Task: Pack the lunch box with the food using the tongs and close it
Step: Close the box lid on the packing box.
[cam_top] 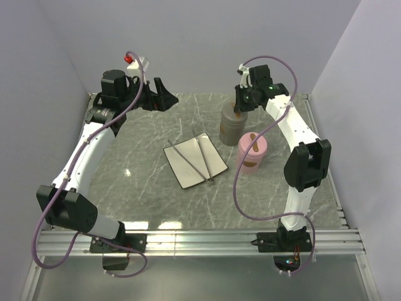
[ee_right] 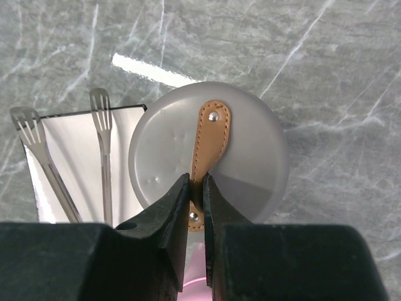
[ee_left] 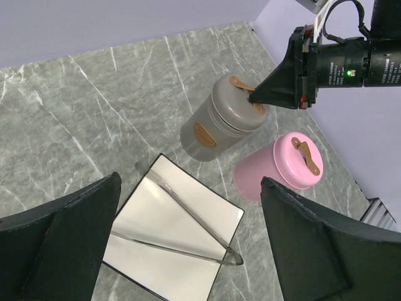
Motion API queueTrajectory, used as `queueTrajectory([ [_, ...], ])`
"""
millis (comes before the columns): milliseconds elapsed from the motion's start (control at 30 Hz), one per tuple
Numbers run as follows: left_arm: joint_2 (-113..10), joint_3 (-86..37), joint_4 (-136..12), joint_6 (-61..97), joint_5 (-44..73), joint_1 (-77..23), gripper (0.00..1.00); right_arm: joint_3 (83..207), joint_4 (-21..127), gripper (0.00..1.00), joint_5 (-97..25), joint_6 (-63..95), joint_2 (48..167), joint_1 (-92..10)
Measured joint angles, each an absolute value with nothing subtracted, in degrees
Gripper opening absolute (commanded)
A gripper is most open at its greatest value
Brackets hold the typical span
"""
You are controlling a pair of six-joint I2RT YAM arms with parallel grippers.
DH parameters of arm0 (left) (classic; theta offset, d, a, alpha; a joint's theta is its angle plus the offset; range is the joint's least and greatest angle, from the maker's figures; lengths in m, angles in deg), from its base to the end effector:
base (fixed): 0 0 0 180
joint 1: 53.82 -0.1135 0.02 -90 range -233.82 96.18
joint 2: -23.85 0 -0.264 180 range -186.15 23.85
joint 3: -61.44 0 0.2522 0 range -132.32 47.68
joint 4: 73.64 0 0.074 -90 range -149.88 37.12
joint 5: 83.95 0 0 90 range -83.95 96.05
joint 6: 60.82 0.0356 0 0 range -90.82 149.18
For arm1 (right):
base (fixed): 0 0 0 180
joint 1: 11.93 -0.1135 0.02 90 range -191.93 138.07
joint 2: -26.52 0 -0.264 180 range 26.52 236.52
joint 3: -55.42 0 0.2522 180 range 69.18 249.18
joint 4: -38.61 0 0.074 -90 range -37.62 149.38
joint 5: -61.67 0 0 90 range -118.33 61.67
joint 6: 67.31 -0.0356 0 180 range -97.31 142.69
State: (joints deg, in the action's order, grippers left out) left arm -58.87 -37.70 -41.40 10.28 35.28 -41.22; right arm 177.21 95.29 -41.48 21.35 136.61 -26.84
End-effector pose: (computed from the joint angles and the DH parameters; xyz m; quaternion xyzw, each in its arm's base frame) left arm 0.3178 -0.0889 0.4180 0.1095 0.7791 -0.3521 0.5070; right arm 0.4178 0.1196 0.3358 -0.1520 0.9061 0.1585 0.3616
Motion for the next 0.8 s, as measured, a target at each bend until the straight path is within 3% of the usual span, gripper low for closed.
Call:
queueTrajectory([
  [800,-58.87,-37.70,-41.42,9.93,35.41,-41.66,0.99,177.19,96.17,0.00,-41.04,22.60,137.87,-27.45],
])
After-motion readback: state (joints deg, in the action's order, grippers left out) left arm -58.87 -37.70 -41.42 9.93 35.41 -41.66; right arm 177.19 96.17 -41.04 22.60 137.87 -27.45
